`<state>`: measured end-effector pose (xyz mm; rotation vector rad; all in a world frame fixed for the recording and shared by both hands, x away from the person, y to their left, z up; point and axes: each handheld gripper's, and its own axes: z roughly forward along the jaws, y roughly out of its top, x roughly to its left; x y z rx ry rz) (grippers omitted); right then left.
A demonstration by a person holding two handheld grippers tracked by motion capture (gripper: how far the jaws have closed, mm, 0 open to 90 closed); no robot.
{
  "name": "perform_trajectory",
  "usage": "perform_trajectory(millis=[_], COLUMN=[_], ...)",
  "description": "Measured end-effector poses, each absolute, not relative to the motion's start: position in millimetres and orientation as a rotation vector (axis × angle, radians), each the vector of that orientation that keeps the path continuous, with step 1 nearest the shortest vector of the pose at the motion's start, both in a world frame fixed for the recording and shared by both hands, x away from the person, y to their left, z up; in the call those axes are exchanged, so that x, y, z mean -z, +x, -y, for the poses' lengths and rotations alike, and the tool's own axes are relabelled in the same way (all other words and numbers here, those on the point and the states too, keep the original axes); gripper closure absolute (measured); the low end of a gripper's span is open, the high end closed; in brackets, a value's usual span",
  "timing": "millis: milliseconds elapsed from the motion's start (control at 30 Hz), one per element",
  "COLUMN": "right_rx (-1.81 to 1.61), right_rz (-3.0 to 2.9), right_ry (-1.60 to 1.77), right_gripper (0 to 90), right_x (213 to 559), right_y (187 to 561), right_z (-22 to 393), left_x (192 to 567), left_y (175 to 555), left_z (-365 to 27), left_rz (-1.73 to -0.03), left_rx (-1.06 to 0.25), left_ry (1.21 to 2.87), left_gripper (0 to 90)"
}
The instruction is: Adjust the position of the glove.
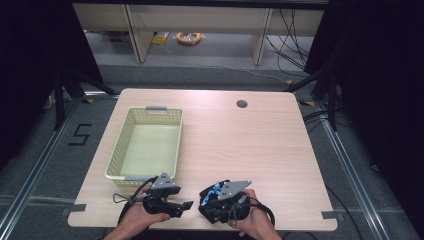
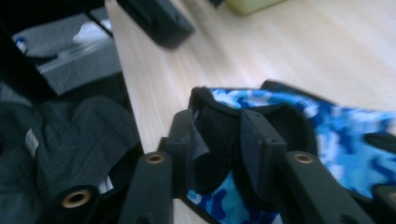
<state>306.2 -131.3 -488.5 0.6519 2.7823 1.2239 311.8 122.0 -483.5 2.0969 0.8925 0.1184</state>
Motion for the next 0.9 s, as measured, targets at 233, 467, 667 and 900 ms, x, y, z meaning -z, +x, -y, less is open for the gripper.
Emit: perform_trajectory(millis=[233,467,667,900], right_rx=[-1.256,-1.120,-1.128,-1.103], right_rz=[-2.652,-2.534,-2.507,-2.554], right_ry=[0.813,1.145,1.245,1.280], right_gripper=[59.9,58.1,54.1,60.9], right_x=[471,476,491,499], right_y=[297,296,301,306], right_z=[161,197,199,196], left_x=[483,486,492,496], left_y=[318,323,329,333], left_z=[-104,-81,-69,-66], left_rz=[-0.896,-0.850,-0.838,-0.807], left_rx=[-0.073,-0.022,0.017,0.019], left_ry=[2.082,2.142,2.171,2.191], left_gripper=[32.8,38.0,48.6,61.5])
